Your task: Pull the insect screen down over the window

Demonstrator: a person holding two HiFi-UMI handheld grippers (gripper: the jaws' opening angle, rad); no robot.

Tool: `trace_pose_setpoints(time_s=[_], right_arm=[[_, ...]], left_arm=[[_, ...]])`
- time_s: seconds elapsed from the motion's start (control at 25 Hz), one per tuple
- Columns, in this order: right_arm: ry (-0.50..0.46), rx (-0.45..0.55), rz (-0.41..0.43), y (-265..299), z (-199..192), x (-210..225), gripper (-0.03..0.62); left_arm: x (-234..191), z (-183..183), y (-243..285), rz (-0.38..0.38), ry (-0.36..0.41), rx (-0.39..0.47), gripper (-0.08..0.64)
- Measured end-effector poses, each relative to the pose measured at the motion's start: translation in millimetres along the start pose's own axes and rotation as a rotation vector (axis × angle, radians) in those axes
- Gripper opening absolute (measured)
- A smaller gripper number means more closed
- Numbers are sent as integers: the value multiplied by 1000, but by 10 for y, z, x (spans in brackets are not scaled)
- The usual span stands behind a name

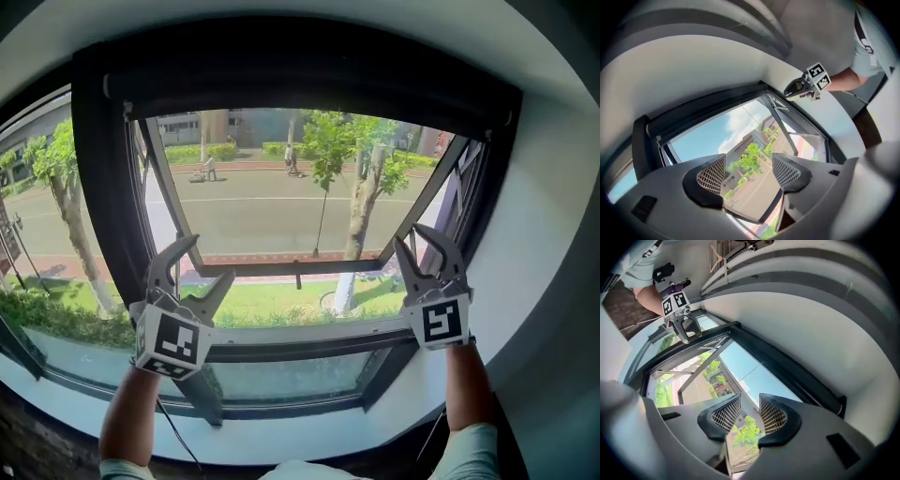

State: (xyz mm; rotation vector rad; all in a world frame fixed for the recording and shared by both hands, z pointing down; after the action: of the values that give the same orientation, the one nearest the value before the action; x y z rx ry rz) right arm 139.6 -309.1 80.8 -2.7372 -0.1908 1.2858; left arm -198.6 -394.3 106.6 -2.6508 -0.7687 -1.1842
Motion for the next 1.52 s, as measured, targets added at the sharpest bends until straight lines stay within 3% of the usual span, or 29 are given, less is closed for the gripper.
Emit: trace_pose_setpoints(time_s=[0.24,0.48,0.64,0.92,1.12,1.4,1.52], right_arm=[[-176,15,-172,476,323,819,132],[-322,-105,-235,890,306,1435,146],[-381,-159,-232,1079,249,1652,147],[-496,-203,-235,1405,251,1755,149],[-575,-250,-215,1582,146,1737,149],[-666,-266,-166,1562,13,1616,149],[-666,-276,-151,1560,36,1605,149]], left_arm=[[-607,570,347,116,140,-32,348],[-1023,1011,625,229,283,-123,388],[-1178,1260,747,277,320,-142,393],[-1313,1265,1057,314,394,-298,394],[-1328,1210,1258,294,432,-399,397],[-1263,1119,1388,336,498,-456,402],[-1268,1080,1355,311,560,-489,400]])
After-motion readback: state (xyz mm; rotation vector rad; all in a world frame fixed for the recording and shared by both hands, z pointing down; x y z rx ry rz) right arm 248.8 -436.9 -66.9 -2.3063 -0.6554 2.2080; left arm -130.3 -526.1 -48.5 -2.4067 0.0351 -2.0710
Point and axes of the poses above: the fingertips, and each gripper's own axes: y forward along the fingers, x to its right, z out of its top, the point moved 8 cm from there along -y, backward along the fingers, and after that the axes turned 15 degrees about -x, right-handed, at the moved point
